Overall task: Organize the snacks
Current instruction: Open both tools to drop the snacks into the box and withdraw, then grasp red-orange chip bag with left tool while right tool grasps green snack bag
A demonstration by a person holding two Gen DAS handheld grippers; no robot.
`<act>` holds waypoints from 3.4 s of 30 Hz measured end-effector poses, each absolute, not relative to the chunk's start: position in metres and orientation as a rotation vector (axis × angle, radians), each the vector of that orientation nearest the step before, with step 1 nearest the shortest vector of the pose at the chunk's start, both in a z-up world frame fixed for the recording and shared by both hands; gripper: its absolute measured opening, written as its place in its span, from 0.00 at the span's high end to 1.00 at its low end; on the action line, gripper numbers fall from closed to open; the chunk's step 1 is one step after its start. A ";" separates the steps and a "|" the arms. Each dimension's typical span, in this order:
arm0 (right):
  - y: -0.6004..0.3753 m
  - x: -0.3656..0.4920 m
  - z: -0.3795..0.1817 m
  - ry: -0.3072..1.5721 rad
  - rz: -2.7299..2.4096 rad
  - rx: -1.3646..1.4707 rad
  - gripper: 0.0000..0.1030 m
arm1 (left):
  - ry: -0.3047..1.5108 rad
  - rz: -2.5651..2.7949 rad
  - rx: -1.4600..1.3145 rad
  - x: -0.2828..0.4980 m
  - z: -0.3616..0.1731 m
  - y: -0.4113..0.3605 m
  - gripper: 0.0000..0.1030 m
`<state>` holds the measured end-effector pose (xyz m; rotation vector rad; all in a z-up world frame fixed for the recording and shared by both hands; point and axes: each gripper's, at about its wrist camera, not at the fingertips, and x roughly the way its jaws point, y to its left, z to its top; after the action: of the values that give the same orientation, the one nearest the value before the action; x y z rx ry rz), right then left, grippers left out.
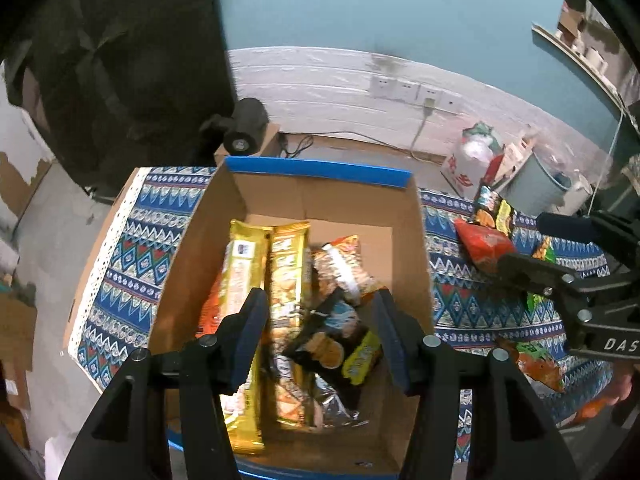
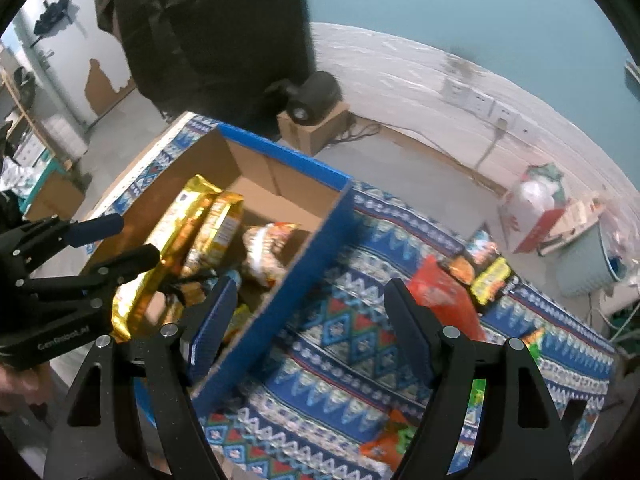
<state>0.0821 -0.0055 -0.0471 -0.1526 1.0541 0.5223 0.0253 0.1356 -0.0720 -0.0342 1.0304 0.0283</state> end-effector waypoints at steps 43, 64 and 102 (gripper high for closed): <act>-0.183 0.147 -0.154 1.206 0.154 -0.133 0.22 | 1.178 -0.096 0.234 0.115 -0.147 -0.030 0.32; -0.140 0.128 -0.181 1.355 0.396 -0.070 0.22 | 1.196 -0.095 0.199 0.121 -0.145 -0.024 0.28; -0.247 0.138 -0.228 1.414 0.006 0.213 0.32 | 1.364 -0.133 0.062 0.155 -0.218 -0.071 0.27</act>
<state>0.1377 -0.2470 -0.2283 0.2133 1.4141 0.0062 0.1549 -0.0710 -0.2181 0.0619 1.3638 -0.1328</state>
